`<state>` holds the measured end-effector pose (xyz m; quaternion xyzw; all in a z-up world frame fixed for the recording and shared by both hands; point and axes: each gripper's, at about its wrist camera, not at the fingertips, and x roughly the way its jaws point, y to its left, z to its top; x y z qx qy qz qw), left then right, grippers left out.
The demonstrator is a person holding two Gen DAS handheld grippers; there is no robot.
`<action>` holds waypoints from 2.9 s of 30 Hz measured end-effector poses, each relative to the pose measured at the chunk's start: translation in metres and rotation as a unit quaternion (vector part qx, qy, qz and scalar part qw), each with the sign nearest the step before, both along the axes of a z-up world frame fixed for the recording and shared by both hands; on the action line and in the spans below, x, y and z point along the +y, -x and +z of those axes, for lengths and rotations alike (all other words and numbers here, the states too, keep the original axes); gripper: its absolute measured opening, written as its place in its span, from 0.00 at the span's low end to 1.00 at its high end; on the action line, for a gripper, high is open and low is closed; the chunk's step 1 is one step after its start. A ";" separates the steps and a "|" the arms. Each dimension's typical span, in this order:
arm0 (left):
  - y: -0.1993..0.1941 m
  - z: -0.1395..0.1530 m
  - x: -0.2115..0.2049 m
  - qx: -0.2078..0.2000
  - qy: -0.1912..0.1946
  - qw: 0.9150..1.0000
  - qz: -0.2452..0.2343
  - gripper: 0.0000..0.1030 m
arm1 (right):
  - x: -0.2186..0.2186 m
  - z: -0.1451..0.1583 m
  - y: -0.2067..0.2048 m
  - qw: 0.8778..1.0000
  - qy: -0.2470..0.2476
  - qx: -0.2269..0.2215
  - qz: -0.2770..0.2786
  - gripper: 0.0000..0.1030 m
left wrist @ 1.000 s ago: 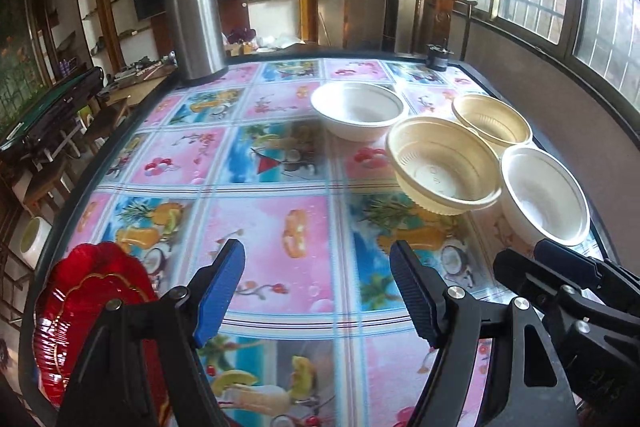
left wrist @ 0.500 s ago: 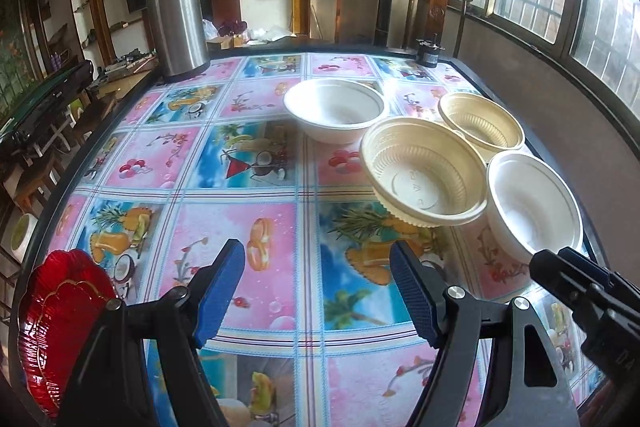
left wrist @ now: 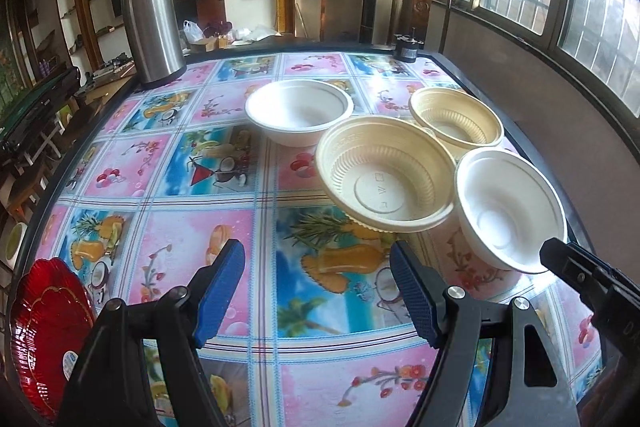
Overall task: Organize plates and bowls
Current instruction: 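Move the right tool to the rim of the large white bowl, then close the right tool on the white bowl rim and lift it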
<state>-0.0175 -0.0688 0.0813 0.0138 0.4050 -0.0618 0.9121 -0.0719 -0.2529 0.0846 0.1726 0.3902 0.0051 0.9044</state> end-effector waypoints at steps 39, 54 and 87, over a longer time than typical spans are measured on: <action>-0.021 -0.039 -0.129 0.102 0.018 0.994 -0.028 0.73 | -0.106 -0.040 -0.078 0.998 -0.056 0.038 0.015 0.41; -0.018 -0.053 -0.128 0.131 0.010 0.990 -0.055 0.29 | -0.099 -0.045 -0.058 0.998 -0.055 0.033 0.028 0.12; 0.065 -0.031 0.058 0.106 0.006 0.994 0.018 0.25 | 0.082 -0.044 0.007 0.979 -0.104 0.049 0.169 0.12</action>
